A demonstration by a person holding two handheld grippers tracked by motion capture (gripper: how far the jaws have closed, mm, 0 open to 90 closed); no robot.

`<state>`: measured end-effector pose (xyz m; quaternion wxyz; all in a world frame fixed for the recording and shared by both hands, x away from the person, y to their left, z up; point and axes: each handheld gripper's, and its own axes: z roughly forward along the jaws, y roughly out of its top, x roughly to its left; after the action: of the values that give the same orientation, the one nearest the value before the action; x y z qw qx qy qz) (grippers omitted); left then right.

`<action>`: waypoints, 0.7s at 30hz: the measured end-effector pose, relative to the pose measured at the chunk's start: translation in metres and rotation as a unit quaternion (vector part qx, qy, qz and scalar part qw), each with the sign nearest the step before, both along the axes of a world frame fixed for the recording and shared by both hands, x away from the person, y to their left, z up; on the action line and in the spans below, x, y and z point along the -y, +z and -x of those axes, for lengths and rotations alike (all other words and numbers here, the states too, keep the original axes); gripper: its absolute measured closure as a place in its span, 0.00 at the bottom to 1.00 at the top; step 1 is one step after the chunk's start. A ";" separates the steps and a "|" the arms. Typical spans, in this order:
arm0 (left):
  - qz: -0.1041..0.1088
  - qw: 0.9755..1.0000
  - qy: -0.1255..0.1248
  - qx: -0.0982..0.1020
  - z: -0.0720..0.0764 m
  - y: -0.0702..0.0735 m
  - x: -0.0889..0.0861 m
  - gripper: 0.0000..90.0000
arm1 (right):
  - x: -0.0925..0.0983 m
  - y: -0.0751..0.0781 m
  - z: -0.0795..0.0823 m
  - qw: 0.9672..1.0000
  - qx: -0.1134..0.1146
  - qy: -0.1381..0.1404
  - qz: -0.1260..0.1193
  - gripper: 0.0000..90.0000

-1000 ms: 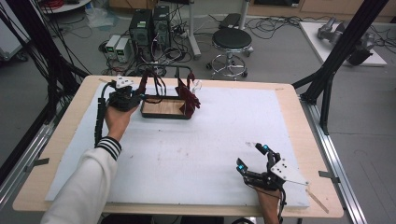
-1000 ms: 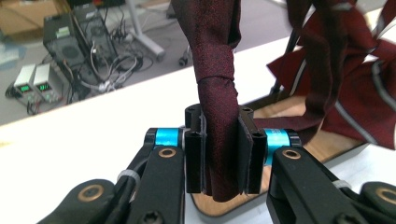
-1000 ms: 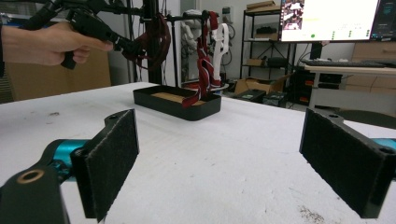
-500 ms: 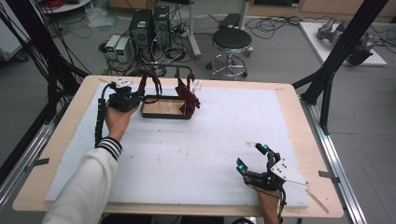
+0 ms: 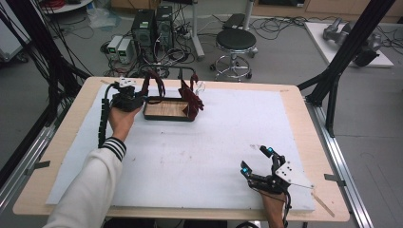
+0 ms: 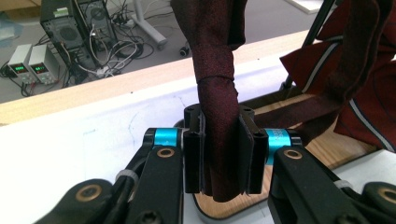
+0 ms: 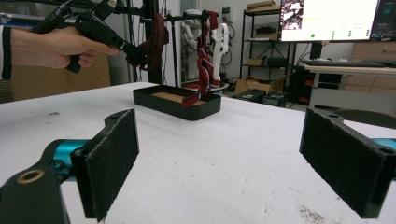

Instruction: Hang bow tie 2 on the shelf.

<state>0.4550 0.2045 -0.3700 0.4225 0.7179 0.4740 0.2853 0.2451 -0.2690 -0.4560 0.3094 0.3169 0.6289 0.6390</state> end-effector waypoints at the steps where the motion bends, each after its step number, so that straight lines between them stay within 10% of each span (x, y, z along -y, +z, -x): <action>1: 0.002 1.000 0.000 0.001 -0.001 0.000 0.000 0.83 | 0.000 0.000 0.000 1.000 0.002 0.000 0.001 0.12; 13: -0.002 1.000 0.006 -0.009 -0.006 -0.003 -0.002 0.74 | 0.000 0.000 0.000 1.000 0.000 0.000 0.002 0.12; 21: -0.010 1.000 -0.005 -0.021 -0.005 -0.005 -0.006 0.24 | 0.000 0.000 0.000 1.000 0.001 0.000 0.002 0.12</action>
<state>0.4602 0.2105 -0.3745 0.4062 0.7305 0.4764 0.2728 0.2449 -0.2689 -0.4560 0.3106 0.3161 0.6298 0.6379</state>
